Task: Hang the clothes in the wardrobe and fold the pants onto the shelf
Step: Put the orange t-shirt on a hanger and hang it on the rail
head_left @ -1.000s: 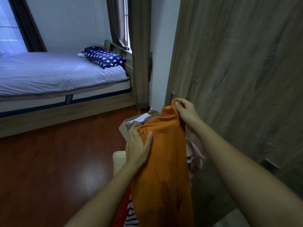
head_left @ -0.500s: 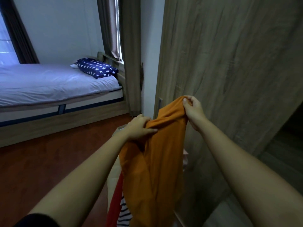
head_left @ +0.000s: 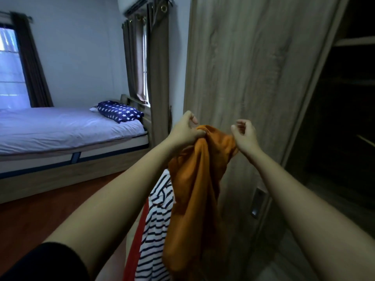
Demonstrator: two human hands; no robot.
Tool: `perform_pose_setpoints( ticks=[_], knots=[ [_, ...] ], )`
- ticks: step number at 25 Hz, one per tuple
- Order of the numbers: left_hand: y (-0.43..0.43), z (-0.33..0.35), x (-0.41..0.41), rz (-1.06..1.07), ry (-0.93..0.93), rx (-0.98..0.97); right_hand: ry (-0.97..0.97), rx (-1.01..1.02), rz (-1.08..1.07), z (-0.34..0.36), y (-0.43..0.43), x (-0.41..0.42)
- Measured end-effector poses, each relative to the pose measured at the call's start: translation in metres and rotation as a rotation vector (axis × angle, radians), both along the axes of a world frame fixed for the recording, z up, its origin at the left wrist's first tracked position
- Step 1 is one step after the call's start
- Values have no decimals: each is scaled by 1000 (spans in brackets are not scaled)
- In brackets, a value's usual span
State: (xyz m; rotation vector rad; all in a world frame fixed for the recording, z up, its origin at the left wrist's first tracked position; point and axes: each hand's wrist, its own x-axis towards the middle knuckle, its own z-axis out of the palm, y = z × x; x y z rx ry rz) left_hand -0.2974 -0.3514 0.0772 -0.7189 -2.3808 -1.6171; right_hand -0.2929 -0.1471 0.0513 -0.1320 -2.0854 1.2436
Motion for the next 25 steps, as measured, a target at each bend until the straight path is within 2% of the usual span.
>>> perform_pose_setpoints(
  ticks=[2,4,5,6,7,8,10,12,14,17,20,21,23,25],
  knots=[
    [19,16,7,31,-115,171,38,-88,42,-1,-6,35],
    [38,29,14,-12,-260,412,-30,-220,295,0,-18,76],
    [45,35,16,-24,-295,501,-156,-183,416,-2,-21,92],
    [51,40,19,-15,-303,562,-296,-59,473,-6,-22,104],
    [53,45,20,8,-292,600,-389,55,475,-12,-22,113],
    [53,49,21,28,-281,626,-398,126,426,-18,-16,117],
    [50,50,17,29,-304,591,-323,-47,330,-10,-7,123],
    [47,40,14,-63,-329,541,-241,-215,227,9,3,128],
    [48,23,19,-183,-294,495,-221,-197,205,29,8,130],
    [57,-5,37,-406,-134,248,-193,-128,219,47,4,132],
    [66,-25,44,-587,-74,75,-221,-17,222,47,7,130],
    [69,-27,42,-602,-54,53,-234,-1,208,45,10,131],
    [72,-25,35,-468,69,-14,-255,13,161,45,20,134],
    [70,-16,26,-324,209,-69,-285,168,108,45,37,141]
  ],
)
